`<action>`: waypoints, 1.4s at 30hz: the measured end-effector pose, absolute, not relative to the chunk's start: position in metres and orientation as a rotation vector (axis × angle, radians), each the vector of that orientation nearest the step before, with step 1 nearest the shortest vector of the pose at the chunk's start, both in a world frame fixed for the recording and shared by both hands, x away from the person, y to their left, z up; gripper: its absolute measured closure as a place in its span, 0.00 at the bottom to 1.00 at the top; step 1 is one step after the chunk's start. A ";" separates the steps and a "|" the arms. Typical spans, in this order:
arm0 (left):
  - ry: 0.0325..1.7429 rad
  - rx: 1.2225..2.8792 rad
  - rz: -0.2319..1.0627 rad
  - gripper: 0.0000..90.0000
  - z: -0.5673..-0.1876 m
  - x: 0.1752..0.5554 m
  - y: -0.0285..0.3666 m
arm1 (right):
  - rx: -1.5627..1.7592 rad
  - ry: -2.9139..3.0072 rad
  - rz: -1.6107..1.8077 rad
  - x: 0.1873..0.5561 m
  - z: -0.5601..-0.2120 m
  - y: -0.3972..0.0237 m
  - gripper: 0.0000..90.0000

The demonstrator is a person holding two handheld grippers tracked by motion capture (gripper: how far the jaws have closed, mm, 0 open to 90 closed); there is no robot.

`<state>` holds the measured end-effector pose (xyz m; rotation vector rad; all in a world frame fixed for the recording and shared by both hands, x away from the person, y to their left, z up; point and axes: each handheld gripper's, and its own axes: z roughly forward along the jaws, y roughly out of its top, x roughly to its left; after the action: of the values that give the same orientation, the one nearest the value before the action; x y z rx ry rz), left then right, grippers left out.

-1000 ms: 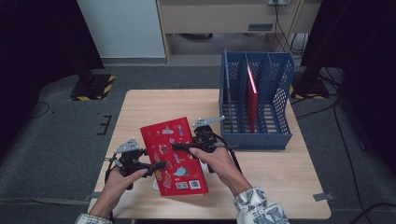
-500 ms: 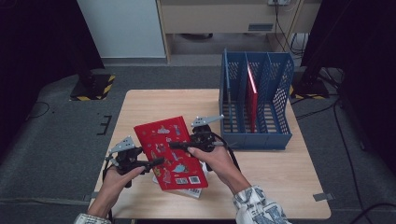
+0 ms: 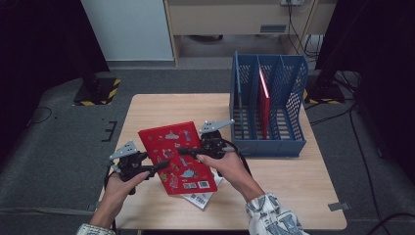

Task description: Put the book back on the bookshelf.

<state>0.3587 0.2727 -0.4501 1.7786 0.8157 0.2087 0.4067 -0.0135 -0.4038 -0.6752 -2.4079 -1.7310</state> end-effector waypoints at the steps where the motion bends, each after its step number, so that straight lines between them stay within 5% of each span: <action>1: 0.816 1.777 0.212 0.38 -0.449 0.359 0.273 | -0.672 -2.410 -1.734 0.407 -0.403 -0.014 0.84; 42: 0.750 1.816 0.339 0.43 -0.426 0.363 0.262 | -0.541 -2.514 -1.856 0.403 -0.406 -0.025 0.77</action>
<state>0.3632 0.2622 -0.4263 1.8156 0.7502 0.3393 0.4026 -0.0254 -0.4057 -0.5407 -2.5139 -1.8565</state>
